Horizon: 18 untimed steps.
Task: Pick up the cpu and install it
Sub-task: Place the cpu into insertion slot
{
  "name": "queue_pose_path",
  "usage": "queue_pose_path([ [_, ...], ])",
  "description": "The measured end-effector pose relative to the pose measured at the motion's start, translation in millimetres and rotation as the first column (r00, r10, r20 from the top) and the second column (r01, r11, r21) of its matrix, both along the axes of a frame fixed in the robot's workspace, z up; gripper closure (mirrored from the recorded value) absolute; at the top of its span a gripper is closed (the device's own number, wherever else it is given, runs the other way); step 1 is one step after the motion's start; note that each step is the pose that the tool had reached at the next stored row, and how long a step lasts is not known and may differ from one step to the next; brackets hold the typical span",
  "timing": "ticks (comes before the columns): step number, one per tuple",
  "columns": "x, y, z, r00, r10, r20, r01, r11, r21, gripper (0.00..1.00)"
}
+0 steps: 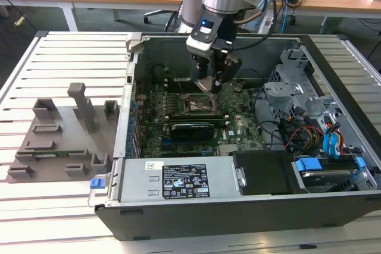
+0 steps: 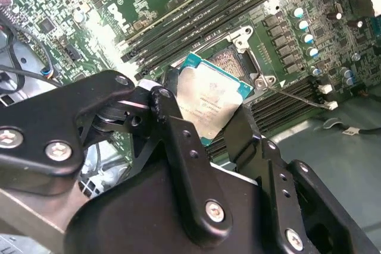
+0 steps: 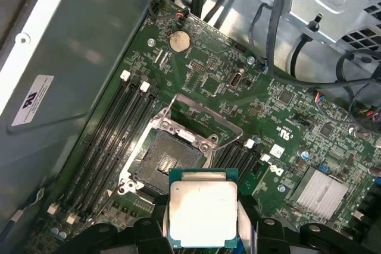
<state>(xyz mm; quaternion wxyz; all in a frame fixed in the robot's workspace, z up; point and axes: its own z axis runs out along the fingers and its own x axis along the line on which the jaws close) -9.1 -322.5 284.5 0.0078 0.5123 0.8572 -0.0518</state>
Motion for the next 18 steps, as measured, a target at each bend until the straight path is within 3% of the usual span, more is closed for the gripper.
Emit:
queue_pose_path([
  [12,0.0,0.0,-0.3,0.9949,-0.101,0.0001,0.101,0.9949,-0.0007,0.45],
  [18,0.0,0.0,-0.4,0.9873,-0.159,0.0003,0.159,0.9873,-0.0028,0.45],
])
